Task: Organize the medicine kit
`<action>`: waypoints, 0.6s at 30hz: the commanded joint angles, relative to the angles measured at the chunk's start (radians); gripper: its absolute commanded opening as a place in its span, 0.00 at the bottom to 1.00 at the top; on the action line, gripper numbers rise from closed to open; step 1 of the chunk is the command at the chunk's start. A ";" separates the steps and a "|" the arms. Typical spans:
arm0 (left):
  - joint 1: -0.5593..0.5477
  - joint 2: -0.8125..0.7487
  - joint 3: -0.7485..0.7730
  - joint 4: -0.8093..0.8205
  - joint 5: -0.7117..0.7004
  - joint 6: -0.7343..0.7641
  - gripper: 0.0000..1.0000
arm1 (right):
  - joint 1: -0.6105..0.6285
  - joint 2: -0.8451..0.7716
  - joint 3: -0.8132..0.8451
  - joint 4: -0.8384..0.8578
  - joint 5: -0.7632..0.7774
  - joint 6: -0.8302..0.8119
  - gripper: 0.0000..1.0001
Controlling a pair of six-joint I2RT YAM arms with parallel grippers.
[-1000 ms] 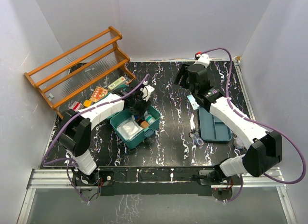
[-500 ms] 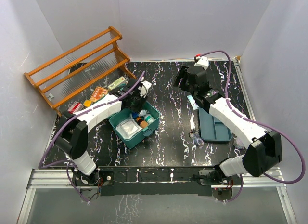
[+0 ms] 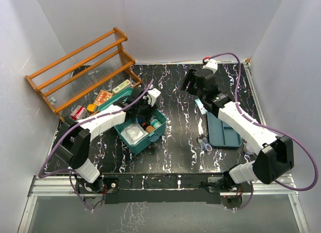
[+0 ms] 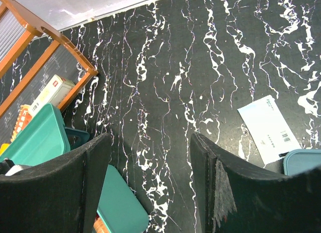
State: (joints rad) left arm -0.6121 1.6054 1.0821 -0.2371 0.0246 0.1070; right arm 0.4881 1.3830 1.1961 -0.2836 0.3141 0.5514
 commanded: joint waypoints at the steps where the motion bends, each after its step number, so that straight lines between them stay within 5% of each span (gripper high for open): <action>1: -0.008 -0.017 -0.009 0.074 -0.056 0.067 0.50 | -0.006 -0.006 0.002 0.026 0.001 0.002 0.62; 11: -0.025 -0.009 -0.056 0.103 -0.137 -0.024 0.35 | -0.006 -0.007 0.005 0.020 0.008 0.002 0.62; 18: -0.034 0.027 -0.008 0.026 -0.387 -0.187 0.25 | -0.005 -0.003 0.006 0.015 0.000 0.007 0.62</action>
State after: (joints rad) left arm -0.6403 1.6222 1.0348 -0.1616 -0.1902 0.0341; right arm 0.4881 1.3830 1.1961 -0.2882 0.3115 0.5518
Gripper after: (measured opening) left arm 0.254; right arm 0.620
